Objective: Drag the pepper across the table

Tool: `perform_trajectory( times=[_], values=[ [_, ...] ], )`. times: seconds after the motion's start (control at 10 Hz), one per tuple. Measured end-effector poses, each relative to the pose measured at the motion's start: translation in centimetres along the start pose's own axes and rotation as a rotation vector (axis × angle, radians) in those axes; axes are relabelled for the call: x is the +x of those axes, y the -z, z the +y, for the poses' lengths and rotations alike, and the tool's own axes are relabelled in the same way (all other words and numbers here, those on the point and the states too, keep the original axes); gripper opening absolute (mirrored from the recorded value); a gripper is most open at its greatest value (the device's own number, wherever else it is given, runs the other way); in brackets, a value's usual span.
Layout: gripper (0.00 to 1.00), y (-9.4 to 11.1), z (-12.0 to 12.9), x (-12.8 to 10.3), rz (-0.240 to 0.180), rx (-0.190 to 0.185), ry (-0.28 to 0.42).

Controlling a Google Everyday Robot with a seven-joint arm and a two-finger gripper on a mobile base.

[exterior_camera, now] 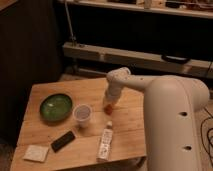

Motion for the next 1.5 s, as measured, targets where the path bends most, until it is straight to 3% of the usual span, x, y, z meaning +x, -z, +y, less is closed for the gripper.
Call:
perform_trajectory(
  times=[1.5],
  values=[
    [0.0,-1.2,3.0,-1.9,0.022,-0.077,0.093]
  ],
)
